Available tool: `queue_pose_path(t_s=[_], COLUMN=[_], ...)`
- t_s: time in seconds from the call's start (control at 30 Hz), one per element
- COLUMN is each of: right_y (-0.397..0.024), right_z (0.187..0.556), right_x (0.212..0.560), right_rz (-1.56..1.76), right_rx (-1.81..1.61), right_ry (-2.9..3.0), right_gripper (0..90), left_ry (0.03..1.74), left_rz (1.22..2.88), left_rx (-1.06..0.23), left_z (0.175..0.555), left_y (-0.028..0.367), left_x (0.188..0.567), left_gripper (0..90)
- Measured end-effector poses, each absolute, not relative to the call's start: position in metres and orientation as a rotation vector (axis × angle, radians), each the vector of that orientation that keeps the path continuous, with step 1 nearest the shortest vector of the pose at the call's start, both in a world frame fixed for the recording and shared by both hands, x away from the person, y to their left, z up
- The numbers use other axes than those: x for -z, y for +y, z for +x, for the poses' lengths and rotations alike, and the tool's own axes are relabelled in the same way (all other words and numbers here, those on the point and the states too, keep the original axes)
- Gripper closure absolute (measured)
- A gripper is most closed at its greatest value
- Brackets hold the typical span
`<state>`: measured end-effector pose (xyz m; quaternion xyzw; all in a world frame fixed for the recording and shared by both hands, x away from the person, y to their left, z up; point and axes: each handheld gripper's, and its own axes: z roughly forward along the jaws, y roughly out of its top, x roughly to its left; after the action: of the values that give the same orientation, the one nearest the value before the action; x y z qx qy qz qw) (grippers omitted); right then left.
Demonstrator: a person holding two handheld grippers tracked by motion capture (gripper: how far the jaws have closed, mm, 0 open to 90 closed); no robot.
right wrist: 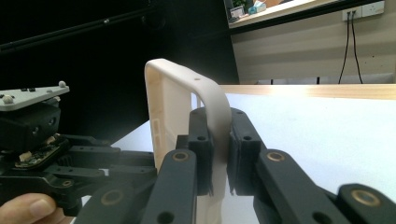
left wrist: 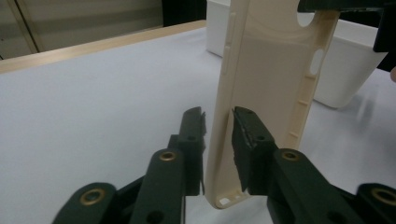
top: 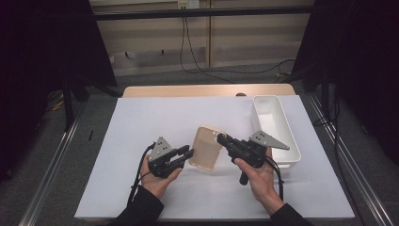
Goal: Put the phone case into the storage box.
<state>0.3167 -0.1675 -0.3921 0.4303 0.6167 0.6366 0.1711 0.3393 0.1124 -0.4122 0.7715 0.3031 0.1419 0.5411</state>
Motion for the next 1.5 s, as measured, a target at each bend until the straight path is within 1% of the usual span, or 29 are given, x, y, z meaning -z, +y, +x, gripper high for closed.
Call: queue_pose_path(t_s=[0.07,0.1,0.13,0.17,0.2,0.23,0.37,0.4,0.43,0.47,0.53,0.57,0.6,0.63,0.7,0.77,0.83,0.87,0.97,1.07,1.13,1.2,1.3,1.5], right_y=[-0.168,-0.168,-0.168,-0.168,-0.170,-0.170,-0.175,-0.176,-0.176,-0.176,-0.177,-0.177,-0.177,-0.177,-0.178,-0.178,-0.180,-0.181,-0.186,-0.191,-0.193,-0.196,-0.200,-0.207], right_z=[0.317,0.317,0.317,0.317,0.317,0.317,0.319,0.319,0.319,0.318,0.318,0.318,0.318,0.318,0.318,0.318,0.318,0.318,0.320,0.321,0.322,0.322,0.322,0.323], right_x=[0.392,0.392,0.392,0.392,0.391,0.391,0.390,0.389,0.389,0.388,0.388,0.387,0.387,0.387,0.386,0.386,0.385,0.385,0.383,0.383,0.383,0.382,0.379,0.375], right_rz=[1.219,1.219,1.212,1.212,1.210,1.210,1.214,1.197,1.197,1.196,1.186,1.182,1.177,1.170,1.165,1.161,1.157,1.155,1.146,1.155,1.158,1.162,1.158,1.150], right_rx=[-1.810,-1.810,-1.813,-1.813,-1.810,-1.810,-1.815,-1.808,-1.808,-1.811,-1.811,-1.809,-1.808,-1.806,-1.806,-1.803,-1.798,-1.796,-1.790,-1.783,-1.779,-1.781,-1.781,-1.774], right_ry=[1.751,1.751,1.747,1.747,1.741,1.741,1.722,1.722,1.722,1.722,1.724,1.729,1.733,1.737,1.741,1.742,1.747,1.746,1.744,1.740,1.738,1.727,1.714,1.706], right_gripper=[81.5,81.5,81.5,81.5,81.5,81.5,81.5,81.5,81.5,81.5,81.5,81.5,81.5,81.5,81.4,81.4,81.4,81.4,81.4,81.4,81.4,81.3,81.4,81.4], left_ry=[0.721,0.724,0.727,0.731,0.737,0.740,0.791,0.800,0.804,0.812,0.831,0.846,0.852,0.850,0.846,0.835,0.824,0.819,0.809,0.835,0.805,0.778,0.777,0.819], left_rz=[1.832,1.827,1.819,1.817,1.808,1.803,1.764,1.763,1.757,1.755,1.750,1.753,1.750,1.750,1.745,1.727,1.714,1.706,1.688,1.707,1.715,1.707,1.694,1.700], left_rx=[-0.341,-0.336,-0.336,-0.334,-0.338,-0.341,-0.326,-0.323,-0.331,-0.332,-0.337,-0.363,-0.366,-0.356,-0.375,-0.393,-0.414,-0.410,-0.388,-0.421,-0.417,-0.454,-0.442,-0.474], left_z=[0.339,0.339,0.340,0.340,0.340,0.340,0.344,0.345,0.345,0.346,0.346,0.346,0.346,0.346,0.347,0.347,0.347,0.347,0.346,0.344,0.342,0.340,0.339,0.338], left_y=[0.113,0.113,0.114,0.115,0.116,0.117,0.121,0.122,0.123,0.124,0.126,0.126,0.126,0.127,0.129,0.130,0.131,0.132,0.135,0.135,0.136,0.138,0.143,0.158], left_x=[0.412,0.412,0.412,0.412,0.412,0.411,0.413,0.413,0.413,0.412,0.411,0.410,0.410,0.409,0.409,0.408,0.407,0.406,0.404,0.403,0.403,0.403,0.402,0.409], left_gripper=[66.4,66.4,59.8,59.8,51.5,51.5,38.1,32.0,32.0,30.2,24.8,22.2,16.9,14.4,12.7,9.0,7.9,4.9,4.8,5.3,5.3,5.1,5.0,4.1])
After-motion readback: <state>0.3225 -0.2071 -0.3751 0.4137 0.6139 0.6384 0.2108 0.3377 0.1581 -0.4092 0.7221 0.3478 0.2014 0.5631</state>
